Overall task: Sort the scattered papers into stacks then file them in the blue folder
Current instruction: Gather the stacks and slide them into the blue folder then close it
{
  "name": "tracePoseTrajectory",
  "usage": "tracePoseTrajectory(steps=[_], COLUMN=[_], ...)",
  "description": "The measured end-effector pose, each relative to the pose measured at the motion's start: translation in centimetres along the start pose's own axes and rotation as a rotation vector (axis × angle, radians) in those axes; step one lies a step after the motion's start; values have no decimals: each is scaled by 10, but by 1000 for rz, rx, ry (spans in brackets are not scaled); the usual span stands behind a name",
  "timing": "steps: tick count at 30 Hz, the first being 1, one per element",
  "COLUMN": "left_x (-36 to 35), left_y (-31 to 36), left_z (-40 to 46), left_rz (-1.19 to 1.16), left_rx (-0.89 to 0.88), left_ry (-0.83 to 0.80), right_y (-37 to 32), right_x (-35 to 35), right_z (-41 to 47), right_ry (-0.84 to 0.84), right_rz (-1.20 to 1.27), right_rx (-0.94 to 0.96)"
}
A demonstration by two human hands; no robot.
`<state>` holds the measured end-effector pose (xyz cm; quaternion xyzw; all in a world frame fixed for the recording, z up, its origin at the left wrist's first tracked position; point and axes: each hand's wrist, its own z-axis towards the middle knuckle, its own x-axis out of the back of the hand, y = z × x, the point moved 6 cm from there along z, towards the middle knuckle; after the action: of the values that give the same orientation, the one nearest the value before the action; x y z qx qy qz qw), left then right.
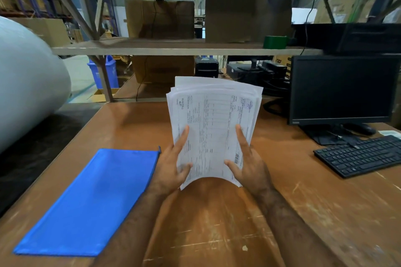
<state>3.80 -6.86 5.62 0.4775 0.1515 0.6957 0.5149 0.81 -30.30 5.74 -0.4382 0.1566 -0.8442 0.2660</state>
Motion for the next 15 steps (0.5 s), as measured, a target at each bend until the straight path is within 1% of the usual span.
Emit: tracePoseTrajectory(steps=[3,7,9,10,13,15], left_x=[14,18,20,20,18,17], left_y=[9,24,26,28,32,26], left_z=[12,26,29,29,29,30], left_rz=[-351,-511,-536,-512,-336,-363], left_rx=[75,96,118,121,136,210], left_ry=[99,174,252,284,263,258], right_y=[-7,-19,-21,-22,-22,-16], right_x=[25,46,50,50,44,37], right_z=[13,30,35,37,41,45], right_ry=[164,254,252,239,161,89], right_rz=[129,233,320,352,403,476], right_rx=[24,-38,-126,-157,-188,-249])
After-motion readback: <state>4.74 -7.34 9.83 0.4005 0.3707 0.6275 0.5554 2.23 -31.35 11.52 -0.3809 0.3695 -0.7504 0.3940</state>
